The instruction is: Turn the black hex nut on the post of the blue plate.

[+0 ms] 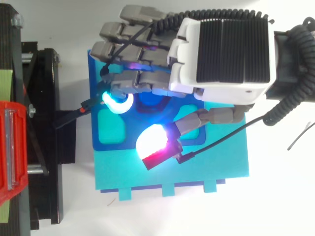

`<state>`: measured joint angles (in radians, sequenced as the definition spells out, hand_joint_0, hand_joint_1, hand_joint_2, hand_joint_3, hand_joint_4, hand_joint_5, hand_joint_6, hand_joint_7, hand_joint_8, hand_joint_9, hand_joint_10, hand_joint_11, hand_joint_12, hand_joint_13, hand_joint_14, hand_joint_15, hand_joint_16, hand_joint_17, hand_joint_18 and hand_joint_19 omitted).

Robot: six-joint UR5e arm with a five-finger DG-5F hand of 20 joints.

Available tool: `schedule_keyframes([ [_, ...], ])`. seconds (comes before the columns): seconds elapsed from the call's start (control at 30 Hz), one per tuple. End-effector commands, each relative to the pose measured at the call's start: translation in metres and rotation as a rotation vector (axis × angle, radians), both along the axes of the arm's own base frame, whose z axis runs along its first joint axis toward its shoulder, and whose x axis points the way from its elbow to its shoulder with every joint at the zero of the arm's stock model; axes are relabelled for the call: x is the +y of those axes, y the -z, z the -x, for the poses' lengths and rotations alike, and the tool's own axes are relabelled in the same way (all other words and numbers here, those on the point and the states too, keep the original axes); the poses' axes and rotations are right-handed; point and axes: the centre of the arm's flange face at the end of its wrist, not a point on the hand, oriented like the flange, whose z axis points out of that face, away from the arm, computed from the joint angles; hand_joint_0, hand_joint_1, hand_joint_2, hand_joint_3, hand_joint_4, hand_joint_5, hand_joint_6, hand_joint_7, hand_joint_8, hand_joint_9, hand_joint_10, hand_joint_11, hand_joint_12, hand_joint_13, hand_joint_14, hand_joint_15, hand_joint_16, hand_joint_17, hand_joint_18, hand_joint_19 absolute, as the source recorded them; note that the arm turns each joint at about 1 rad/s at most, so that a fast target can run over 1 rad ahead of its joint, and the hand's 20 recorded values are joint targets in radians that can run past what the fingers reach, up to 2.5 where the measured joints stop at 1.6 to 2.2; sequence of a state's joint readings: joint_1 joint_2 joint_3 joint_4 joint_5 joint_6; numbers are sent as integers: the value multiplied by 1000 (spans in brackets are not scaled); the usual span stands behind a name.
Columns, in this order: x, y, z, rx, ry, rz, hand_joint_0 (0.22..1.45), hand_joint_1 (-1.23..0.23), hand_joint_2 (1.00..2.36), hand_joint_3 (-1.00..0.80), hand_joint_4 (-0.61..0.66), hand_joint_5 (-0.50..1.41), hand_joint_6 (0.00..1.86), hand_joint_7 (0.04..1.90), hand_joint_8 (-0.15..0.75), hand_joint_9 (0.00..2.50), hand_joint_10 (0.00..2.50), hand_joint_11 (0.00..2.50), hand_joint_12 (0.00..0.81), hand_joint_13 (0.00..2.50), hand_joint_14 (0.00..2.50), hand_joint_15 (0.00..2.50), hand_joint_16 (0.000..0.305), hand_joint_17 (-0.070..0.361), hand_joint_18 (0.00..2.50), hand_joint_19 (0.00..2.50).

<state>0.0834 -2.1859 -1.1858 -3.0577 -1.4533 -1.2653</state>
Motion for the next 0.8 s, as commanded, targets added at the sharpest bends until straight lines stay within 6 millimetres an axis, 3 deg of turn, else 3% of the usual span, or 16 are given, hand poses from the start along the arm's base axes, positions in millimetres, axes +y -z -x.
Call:
schedule_keyframes([
  [0.0,-8,0,2,6,1,19,469,-314,1000,-500,174,-216,502,1041,195,156,0,0,332,126,0,4,53,118,0,32],
  [0.6,-52,1,10,12,-12,37,458,-281,1000,-500,180,-214,501,1061,205,168,0,0,341,148,0,21,53,120,0,38],
  [0.77,-56,-16,6,-11,-26,46,448,-254,1000,-500,176,-218,502,1017,210,164,0,0,347,140,0,18,55,123,0,38],
])
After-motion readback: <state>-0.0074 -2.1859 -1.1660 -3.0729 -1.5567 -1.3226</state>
